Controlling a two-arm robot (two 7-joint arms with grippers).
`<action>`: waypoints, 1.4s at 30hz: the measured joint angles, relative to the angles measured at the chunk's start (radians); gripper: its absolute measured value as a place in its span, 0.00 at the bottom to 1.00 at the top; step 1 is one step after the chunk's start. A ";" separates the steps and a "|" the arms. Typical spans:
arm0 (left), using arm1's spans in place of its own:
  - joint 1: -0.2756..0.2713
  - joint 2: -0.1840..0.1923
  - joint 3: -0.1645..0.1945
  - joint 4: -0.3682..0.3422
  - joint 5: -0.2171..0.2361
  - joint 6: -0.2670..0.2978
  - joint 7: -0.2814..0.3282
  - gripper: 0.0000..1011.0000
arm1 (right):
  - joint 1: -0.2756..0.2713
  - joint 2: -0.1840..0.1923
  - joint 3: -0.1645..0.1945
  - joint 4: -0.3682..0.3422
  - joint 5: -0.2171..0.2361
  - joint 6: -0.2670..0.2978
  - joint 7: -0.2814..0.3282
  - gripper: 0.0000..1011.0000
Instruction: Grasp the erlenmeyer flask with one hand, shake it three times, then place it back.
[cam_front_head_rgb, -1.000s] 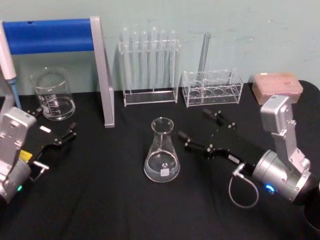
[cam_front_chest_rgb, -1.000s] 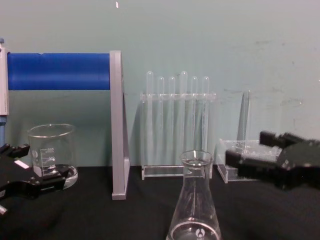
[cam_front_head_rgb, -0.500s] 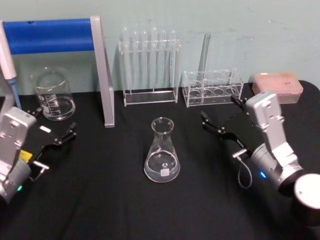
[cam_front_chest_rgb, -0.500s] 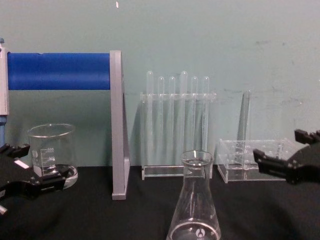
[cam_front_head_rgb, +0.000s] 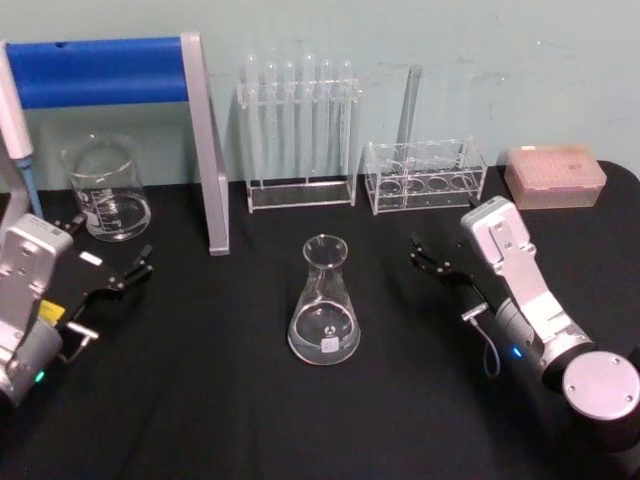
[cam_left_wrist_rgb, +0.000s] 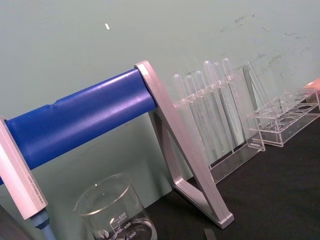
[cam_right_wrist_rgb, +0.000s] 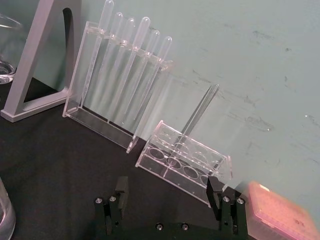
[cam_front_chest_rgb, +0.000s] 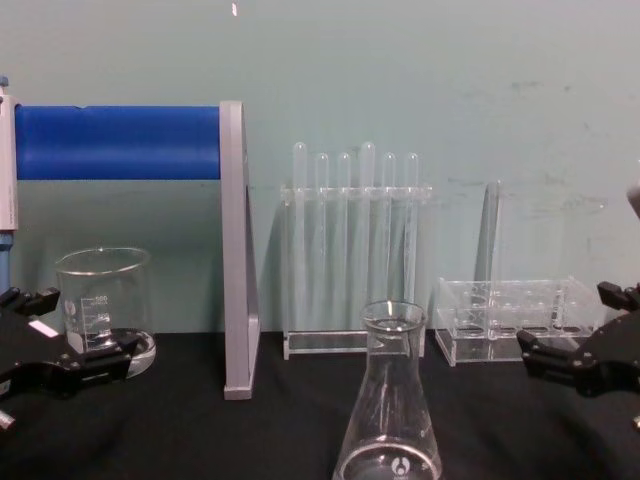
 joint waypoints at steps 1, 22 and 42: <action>0.000 0.000 0.000 0.000 0.000 0.000 0.000 0.99 | 0.000 0.000 0.000 -0.001 0.002 0.000 0.001 0.99; 0.000 0.000 0.000 0.000 0.000 0.000 0.000 0.99 | -0.002 0.003 0.001 -0.007 0.013 -0.002 0.007 0.99; 0.000 0.000 0.000 0.000 0.000 0.000 0.000 0.99 | -0.003 0.003 0.001 -0.008 0.015 -0.003 0.008 0.99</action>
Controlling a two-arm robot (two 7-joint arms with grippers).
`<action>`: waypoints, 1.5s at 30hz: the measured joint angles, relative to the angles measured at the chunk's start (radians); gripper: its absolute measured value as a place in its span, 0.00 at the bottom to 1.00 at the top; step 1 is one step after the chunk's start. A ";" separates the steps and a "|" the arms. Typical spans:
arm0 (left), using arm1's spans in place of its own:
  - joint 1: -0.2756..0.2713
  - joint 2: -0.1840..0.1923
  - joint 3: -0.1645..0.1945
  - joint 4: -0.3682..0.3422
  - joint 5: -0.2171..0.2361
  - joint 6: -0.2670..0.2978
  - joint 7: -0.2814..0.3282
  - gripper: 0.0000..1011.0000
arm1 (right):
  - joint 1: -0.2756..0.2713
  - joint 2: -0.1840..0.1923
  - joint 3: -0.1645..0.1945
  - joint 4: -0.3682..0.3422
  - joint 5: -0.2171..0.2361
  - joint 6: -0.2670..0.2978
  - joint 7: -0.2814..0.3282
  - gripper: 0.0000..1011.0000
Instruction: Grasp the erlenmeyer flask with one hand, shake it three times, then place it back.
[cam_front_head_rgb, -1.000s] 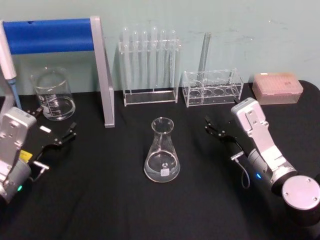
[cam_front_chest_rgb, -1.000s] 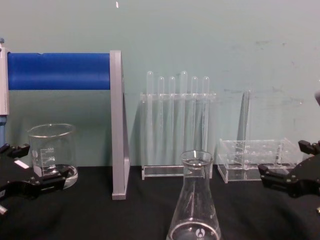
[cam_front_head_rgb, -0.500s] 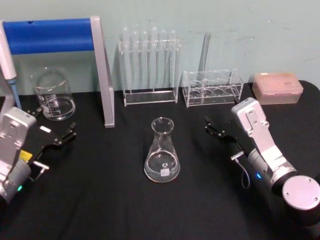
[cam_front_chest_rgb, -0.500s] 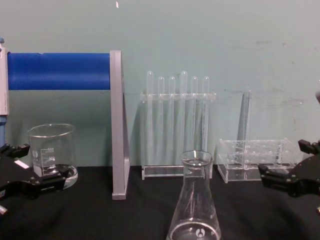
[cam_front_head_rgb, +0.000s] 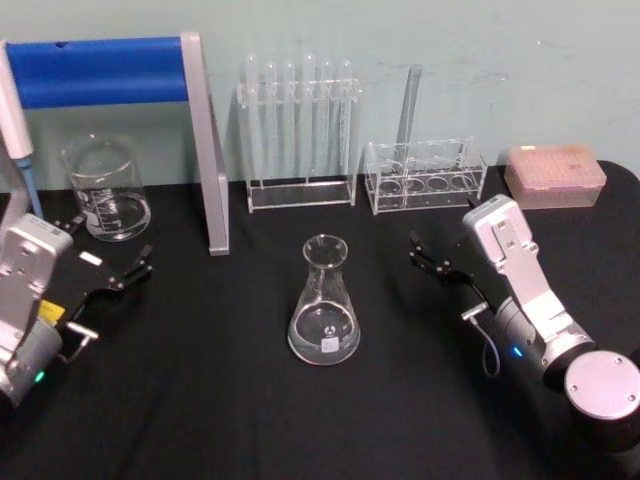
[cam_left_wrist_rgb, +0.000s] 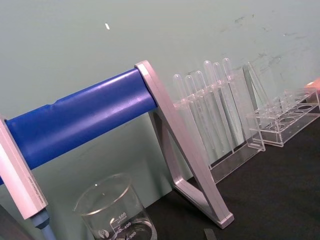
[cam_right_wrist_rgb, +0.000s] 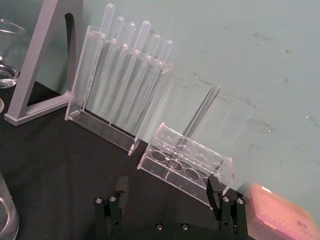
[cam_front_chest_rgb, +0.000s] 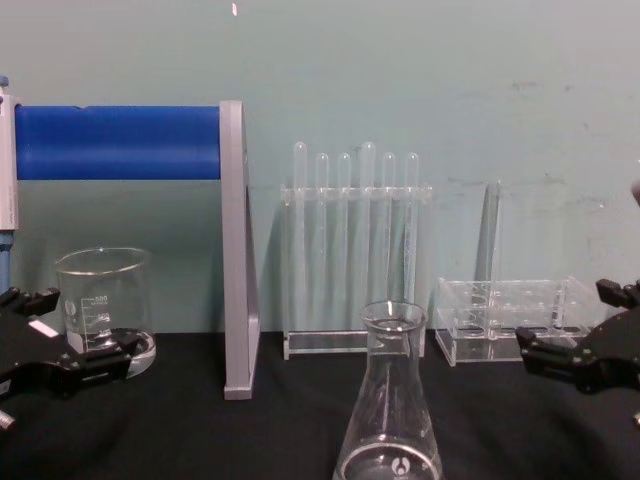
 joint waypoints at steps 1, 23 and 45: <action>0.000 0.000 0.000 0.000 0.000 0.000 0.000 0.99 | 0.000 0.000 0.000 0.000 0.000 0.000 0.000 0.99; 0.000 0.000 0.000 0.000 0.000 0.000 0.000 0.99 | 0.000 0.000 0.000 0.000 0.000 0.000 0.000 0.99; 0.000 0.000 0.000 0.000 0.000 0.000 0.000 0.99 | 0.000 0.000 0.000 0.000 0.000 0.000 0.000 0.99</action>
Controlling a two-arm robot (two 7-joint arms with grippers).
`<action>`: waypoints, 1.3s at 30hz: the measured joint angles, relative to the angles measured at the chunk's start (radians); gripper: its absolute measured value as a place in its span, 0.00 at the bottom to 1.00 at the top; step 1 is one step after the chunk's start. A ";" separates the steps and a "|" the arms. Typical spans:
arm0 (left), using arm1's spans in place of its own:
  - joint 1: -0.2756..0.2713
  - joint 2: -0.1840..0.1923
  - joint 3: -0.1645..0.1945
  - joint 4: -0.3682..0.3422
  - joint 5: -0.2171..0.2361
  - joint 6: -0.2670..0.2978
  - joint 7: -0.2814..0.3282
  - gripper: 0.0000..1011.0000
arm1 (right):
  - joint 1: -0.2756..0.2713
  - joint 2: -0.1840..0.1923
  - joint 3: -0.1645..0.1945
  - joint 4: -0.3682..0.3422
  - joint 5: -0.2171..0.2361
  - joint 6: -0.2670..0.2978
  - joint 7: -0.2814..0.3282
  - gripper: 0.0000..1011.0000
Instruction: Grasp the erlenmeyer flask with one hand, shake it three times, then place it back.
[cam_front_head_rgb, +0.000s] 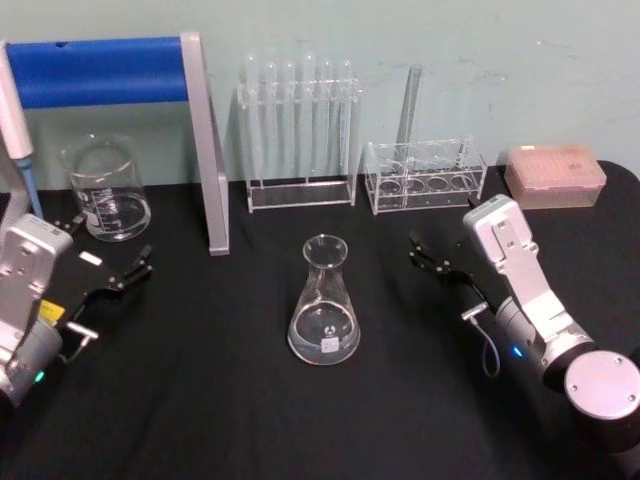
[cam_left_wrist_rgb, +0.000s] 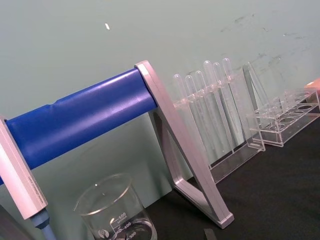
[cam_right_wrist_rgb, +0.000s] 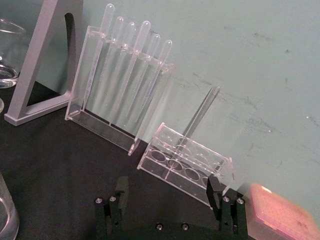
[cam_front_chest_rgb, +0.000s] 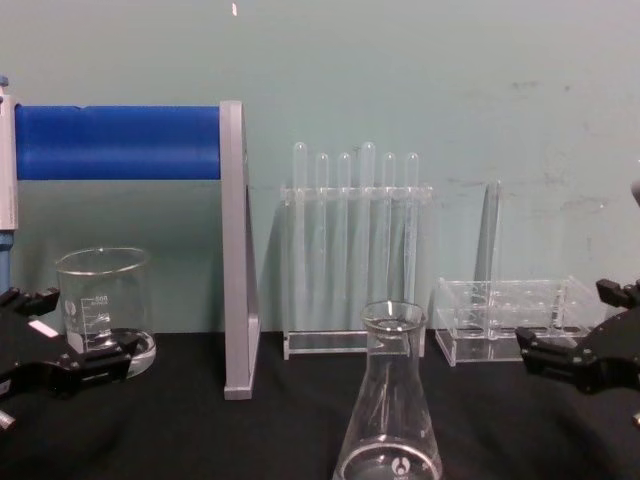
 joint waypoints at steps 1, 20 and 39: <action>0.000 0.000 0.000 0.000 0.000 0.000 0.000 0.99 | 0.000 0.000 0.000 0.000 0.000 0.000 0.000 0.99; 0.000 0.000 0.000 0.000 0.000 0.000 0.000 0.99 | 0.000 0.000 0.000 0.000 0.000 0.000 0.000 0.99; 0.000 0.000 0.000 0.000 0.000 0.000 0.000 0.99 | 0.000 0.000 0.000 0.000 0.000 0.000 0.000 0.99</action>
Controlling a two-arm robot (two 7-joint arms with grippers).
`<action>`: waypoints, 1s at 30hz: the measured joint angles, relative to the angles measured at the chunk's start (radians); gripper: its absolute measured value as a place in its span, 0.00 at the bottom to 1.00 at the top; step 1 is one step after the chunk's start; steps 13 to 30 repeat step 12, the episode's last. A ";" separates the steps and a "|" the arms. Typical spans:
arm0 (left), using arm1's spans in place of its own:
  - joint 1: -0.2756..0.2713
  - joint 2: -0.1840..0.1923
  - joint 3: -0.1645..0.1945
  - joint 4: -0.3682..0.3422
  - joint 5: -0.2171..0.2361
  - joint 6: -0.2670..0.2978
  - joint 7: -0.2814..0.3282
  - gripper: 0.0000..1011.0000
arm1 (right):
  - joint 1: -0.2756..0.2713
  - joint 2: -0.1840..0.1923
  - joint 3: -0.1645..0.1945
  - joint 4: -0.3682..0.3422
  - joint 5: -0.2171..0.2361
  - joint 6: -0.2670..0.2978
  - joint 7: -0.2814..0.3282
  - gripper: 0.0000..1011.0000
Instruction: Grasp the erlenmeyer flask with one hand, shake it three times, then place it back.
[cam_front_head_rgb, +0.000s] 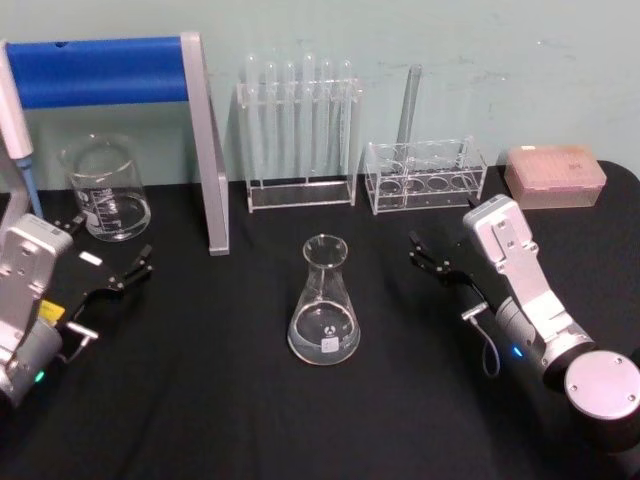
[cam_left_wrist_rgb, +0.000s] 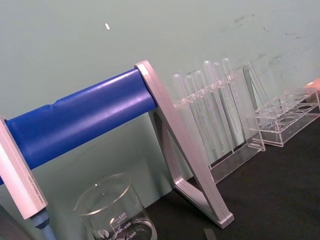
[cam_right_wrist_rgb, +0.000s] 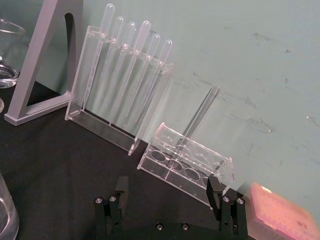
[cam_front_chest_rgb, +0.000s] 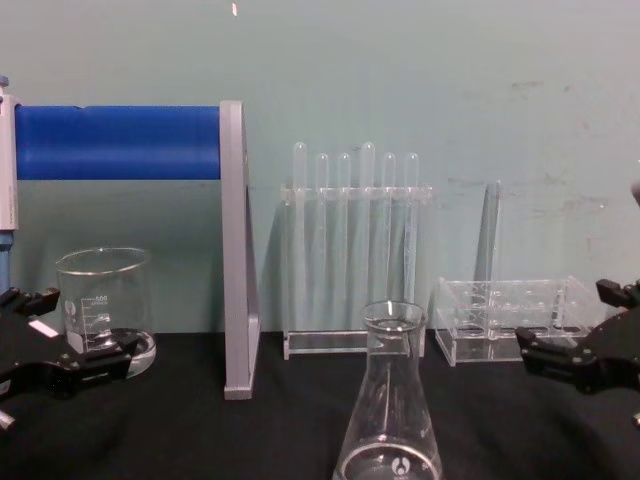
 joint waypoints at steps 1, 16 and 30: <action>0.000 0.000 0.000 0.000 0.000 0.000 0.000 0.99 | 0.000 0.000 0.000 0.000 0.000 0.000 0.000 0.99; 0.000 0.000 0.000 0.000 0.000 0.000 0.000 0.99 | 0.000 0.000 0.000 0.000 0.000 0.000 0.000 0.99; 0.000 0.000 0.000 0.000 0.000 0.000 0.000 0.99 | 0.000 0.000 0.000 0.000 0.000 0.000 0.000 0.99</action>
